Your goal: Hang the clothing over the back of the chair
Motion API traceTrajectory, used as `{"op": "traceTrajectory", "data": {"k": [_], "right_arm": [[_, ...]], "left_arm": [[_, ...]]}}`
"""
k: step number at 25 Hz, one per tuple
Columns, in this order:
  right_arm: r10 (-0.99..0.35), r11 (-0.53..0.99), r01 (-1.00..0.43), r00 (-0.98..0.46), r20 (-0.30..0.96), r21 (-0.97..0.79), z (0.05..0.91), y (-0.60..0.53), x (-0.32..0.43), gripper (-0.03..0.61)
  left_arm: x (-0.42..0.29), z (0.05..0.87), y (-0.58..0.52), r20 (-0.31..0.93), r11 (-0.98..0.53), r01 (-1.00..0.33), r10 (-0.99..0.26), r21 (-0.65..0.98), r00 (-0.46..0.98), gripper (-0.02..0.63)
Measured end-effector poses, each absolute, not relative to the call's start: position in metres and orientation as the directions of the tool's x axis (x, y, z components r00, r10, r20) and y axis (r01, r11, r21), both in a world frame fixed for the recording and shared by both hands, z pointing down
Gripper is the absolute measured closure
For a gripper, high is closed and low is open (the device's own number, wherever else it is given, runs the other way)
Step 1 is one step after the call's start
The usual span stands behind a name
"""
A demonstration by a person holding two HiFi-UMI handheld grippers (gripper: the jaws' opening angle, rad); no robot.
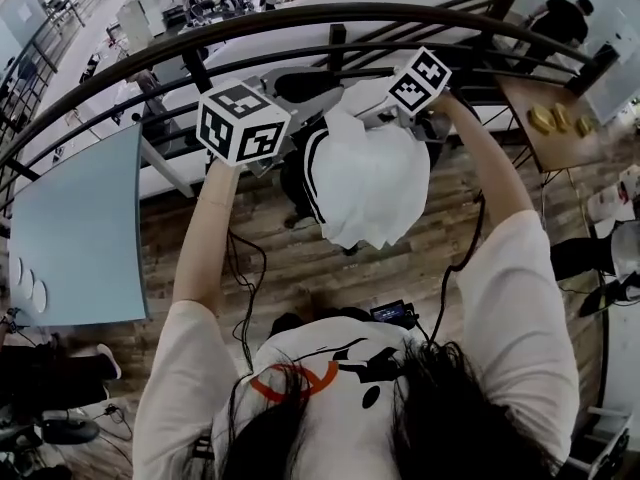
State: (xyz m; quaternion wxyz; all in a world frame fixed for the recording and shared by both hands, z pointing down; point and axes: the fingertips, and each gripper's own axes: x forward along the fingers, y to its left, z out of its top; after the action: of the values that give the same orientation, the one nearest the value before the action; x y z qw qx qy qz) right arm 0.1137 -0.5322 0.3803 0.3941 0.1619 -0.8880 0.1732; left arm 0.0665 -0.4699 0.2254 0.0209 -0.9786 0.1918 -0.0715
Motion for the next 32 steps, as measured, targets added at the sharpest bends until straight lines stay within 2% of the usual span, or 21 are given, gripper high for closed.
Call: {"op": "traceTrajectory", "data": {"k": [3,8,15,17,20,32], "right_arm": [[-0.165,0.901,-0.406,-0.642,0.749,-0.149,0.378,-0.53,0.112,0.163],[-0.182,0.923,-0.373,-0.64,0.747,-0.095,0.373,-0.524,0.107,0.184],[-0.184,0.945,-0.325,-0.642,0.744,-0.047,0.372,-0.521,0.096,0.198],[-0.191,0.947,-0.32,-0.642,0.743,-0.033,0.369,-0.52,0.096,0.202],[-0.197,0.946,-0.322,-0.643,0.741,-0.028,0.371,-0.521,0.098,0.202],[-0.278,0.907,-0.416,-0.704,0.654,-0.063,0.345,-0.518,0.137,0.179]], "left_arm": [[0.089,0.236,-0.494,0.236,-0.938,-0.333,-0.346,-0.097,0.908,0.497],[0.106,0.28,-0.536,0.47,-0.943,-0.254,-0.328,-0.215,0.819,0.484],[0.119,0.316,-0.56,0.634,-0.974,-0.133,-0.219,-0.182,0.742,0.465],[0.121,0.322,-0.562,0.659,-0.977,-0.122,-0.208,-0.175,0.723,0.493],[0.124,0.332,-0.562,0.666,-0.98,-0.125,-0.198,-0.156,0.719,0.612],[0.107,0.344,-0.581,0.72,-0.943,-0.245,-0.332,-0.227,0.609,0.614]]}}
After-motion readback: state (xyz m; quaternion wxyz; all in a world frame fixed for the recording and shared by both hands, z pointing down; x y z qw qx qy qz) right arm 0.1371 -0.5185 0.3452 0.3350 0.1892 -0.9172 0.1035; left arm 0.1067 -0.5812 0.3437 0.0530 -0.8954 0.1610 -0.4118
